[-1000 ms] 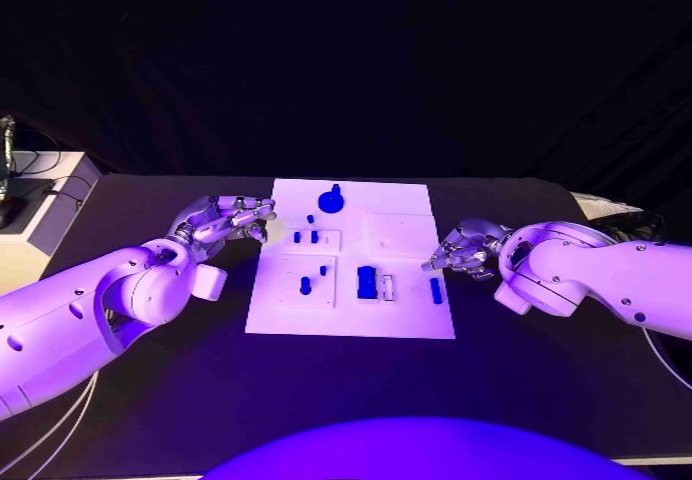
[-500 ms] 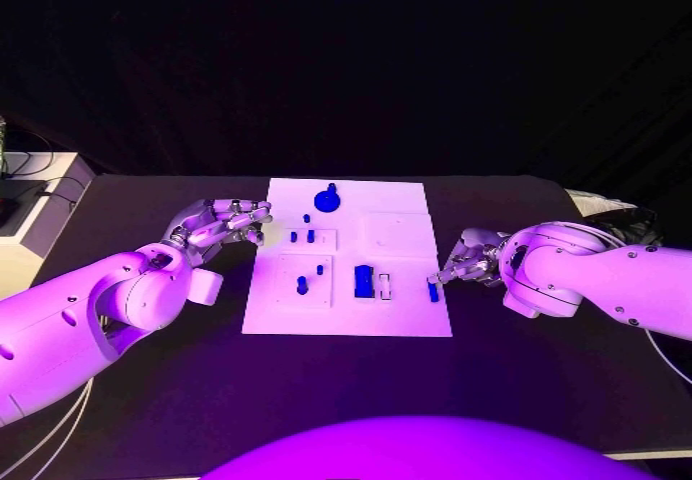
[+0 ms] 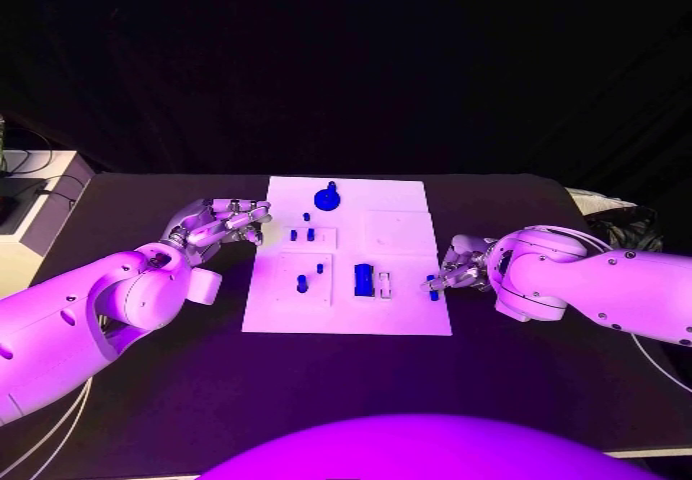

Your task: Assemble the parts on the task board

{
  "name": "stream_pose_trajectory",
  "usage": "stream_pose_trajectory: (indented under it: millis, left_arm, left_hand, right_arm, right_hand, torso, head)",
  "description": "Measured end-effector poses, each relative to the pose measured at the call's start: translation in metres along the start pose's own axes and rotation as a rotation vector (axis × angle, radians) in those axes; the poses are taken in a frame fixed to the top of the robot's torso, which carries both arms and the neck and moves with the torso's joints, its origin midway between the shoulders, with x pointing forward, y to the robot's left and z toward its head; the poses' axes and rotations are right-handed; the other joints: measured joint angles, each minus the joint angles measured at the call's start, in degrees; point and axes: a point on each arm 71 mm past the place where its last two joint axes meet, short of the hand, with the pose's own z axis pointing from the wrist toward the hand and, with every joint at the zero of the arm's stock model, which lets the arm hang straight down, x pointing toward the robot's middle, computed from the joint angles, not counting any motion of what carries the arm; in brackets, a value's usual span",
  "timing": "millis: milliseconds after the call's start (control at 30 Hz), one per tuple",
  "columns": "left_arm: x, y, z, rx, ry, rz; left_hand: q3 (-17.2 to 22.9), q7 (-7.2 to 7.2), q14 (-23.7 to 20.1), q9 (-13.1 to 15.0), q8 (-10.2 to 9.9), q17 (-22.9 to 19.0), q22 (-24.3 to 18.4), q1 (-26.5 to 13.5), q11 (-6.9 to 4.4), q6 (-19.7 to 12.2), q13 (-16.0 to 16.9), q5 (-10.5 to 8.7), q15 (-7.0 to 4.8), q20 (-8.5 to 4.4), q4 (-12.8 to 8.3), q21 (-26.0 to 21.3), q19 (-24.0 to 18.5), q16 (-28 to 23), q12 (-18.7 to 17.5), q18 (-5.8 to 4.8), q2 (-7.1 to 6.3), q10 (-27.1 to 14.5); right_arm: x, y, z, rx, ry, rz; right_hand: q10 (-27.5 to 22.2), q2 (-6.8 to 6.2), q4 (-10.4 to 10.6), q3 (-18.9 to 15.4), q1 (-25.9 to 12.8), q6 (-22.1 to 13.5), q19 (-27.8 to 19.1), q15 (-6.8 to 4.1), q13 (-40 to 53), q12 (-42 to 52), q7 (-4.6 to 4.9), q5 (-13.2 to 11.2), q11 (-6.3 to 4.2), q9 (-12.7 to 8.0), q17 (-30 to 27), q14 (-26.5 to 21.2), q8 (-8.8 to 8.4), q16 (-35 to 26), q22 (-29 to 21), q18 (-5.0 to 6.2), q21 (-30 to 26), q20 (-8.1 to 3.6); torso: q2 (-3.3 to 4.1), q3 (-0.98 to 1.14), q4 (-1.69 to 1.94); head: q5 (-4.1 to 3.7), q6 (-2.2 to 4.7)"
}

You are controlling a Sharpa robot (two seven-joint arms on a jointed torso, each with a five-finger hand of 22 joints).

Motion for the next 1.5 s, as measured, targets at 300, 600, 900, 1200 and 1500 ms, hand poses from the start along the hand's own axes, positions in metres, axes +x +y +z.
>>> stream_pose_trajectory:
  millis: [300, 600, 900, 1200, 1500]
  left_arm:
    - [-0.001, 0.002, -0.001, -0.006, -0.002, 0.0]
    - [0.001, 0.001, -0.001, -0.009, 0.003, -0.006]
    - [0.0, 0.001, -0.002, -0.012, 0.002, -0.011]
    - [-0.002, 0.002, -0.003, -0.014, -0.003, -0.012]
    - [-0.002, 0.002, -0.003, -0.016, -0.004, -0.013]
  left_hand:
    - [0.0, 0.0, 0.0, 0.0, 0.0, 0.0, 0.0, 0.0, 0.0, 0.0, 0.0, 0.0, 0.0, 0.06, 0.0, 0.0, 0.1, 0.0, 0.0, 0.0, 0.0, 0.0]
    - [0.0, 0.0, 0.0, 0.0, 0.0, 0.0, 0.1, 0.0, 0.0, 0.0, 0.0, 0.0, 0.0, 0.06, 0.0, 0.0, 0.1, 0.0, 0.0, 0.0, 0.0, 0.0]
    - [0.0, 0.0, 0.0, 0.0, 0.0, 0.0, 0.0, 0.0, 0.0, 0.0, 0.0, 0.0, 0.0, 0.06, 0.0, 0.0, 0.1, 0.0, 0.0, 0.0, 0.0, 0.0]
    - [0.0, 0.0, 0.0, 0.0, 0.0, 0.0, 0.1, 0.0, 0.0, 0.0, 0.0, 0.0, 0.0, 0.06, 0.0, -0.3, 0.1, 0.0, 0.0, 0.0, 0.0, 0.0]
    - [0.0, 0.0, 0.0, 0.0, 0.0, 0.0, 0.1, 0.0, 0.0, 0.0, 0.0, 0.0, 0.0, 0.06, 0.0, -0.3, 0.1, 0.0, 0.0, 0.0, 0.0, 0.0]
  right_arm:
    - [0.002, 0.006, 0.003, -0.006, 0.002, -0.017]
    - [0.001, 0.01, 0.007, -0.011, 0.004, -0.061]
    - [0.003, 0.018, 0.013, -0.026, -0.021, -0.111]
    - [0.003, 0.02, 0.013, -0.036, -0.022, -0.122]
    - [0.004, 0.018, 0.012, -0.043, -0.004, -0.091]
  right_hand:
    - [0.0, -0.1, -2.5, -0.4, 1.4, -0.1, 0.0, 0.0, -0.2, -0.6, 0.04, -3.5, 0.0, 0.7, -0.4, 0.0, 0.45, 0.0, 0.0, 0.0, -0.6, 0.0]
    - [-0.7, 2.33, -7.6, 0.7, 5.3, -0.5, 0.0, 0.0, -0.7, -1.0, 0.13, -4.2, 0.3, 3.7, -0.7, 0.0, 0.42, -0.6, 0.0, 0.0, -1.1, 0.0]
    - [-1.4, 3.61, -12.0, 3.7, 6.3, -1.2, -0.2, 0.02, -1.0, -1.4, 0.24, -2.9, 0.11, 13.7, -0.8, 0.0, 0.15, -1.0, 0.0, -0.05, -1.8, -0.21]
    - [-2.2, 4.26, -11.9, 3.8, 5.6, -2.4, -0.2, 0.01, -1.5, -2.1, 0.66, 2.0, 0.11, 15.8, -0.5, 0.0, 0.14, -1.2, 0.0, -0.04, -2.0, -0.21]
    - [-2.9, 6.91, -11.7, 4.3, 2.9, -4.0, -0.4, 0.03, -1.8, -2.3, 1.4, 4.6, 0.64, 24.1, 0.1, 0.0, -0.45, -1.2, 0.0, -0.08, -2.3, 0.01]
  torso:
    - [-0.01, -0.03, -0.02]
    - [-0.04, -0.05, -0.03]
    - [-0.05, 0.02, 0.02]
    - [-0.02, 0.04, -0.02]
    - [-0.02, 0.08, -0.02]
  head:
    - [0.16, -0.1]
    - [0.34, -0.03]
    - [0.29, 0.02]
    - [0.43, -0.26]
    - [0.64, -0.35]
